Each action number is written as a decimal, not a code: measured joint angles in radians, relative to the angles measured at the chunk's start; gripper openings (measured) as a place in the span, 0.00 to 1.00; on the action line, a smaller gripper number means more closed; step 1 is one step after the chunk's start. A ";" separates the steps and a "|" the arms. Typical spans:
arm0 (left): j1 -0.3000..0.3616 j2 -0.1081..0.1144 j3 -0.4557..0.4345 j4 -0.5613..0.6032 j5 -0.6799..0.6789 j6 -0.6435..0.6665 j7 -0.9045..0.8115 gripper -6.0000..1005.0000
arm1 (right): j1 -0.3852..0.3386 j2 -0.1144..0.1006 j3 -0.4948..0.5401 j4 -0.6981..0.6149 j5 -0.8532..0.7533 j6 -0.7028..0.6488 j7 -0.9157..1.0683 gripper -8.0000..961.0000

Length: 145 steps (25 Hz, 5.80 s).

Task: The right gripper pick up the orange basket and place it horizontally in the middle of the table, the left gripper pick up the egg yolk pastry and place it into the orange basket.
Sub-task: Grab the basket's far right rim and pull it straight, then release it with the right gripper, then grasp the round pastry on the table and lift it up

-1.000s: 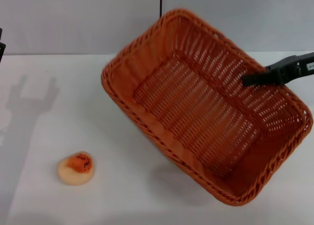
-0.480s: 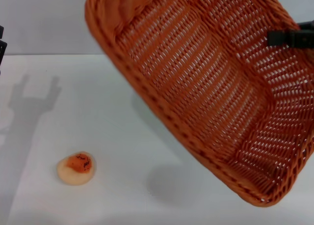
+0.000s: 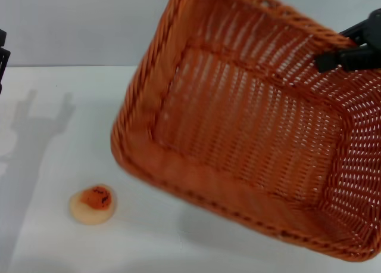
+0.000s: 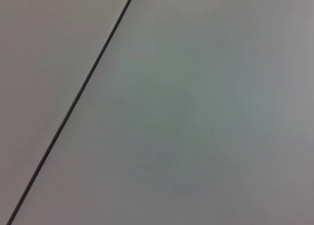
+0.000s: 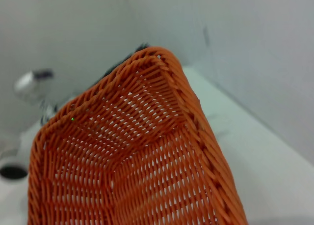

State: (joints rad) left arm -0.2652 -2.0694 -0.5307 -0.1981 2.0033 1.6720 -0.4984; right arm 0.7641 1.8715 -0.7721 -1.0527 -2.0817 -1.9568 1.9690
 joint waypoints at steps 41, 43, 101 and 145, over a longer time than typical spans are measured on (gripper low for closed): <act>0.011 -0.003 0.022 -0.021 0.000 -0.008 0.000 0.86 | 0.214 0.064 -0.254 0.361 -0.152 0.248 -0.260 0.31; 0.011 -0.003 0.026 -0.021 0.000 -0.008 -0.001 0.86 | 0.223 0.064 -0.254 0.365 -0.163 0.245 -0.254 0.31; 0.077 0.067 0.711 0.625 0.100 0.108 -0.451 0.85 | -0.462 0.193 0.532 0.571 0.737 0.401 -0.827 0.43; 0.026 0.014 0.752 0.600 0.252 -0.009 -0.458 0.55 | -0.396 0.193 0.525 0.650 0.704 0.477 -0.938 0.43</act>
State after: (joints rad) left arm -0.2388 -2.0558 0.2212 0.4015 2.2557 1.6633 -0.9569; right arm 0.3682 2.0646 -0.2469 -0.4023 -1.3774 -1.4794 1.0310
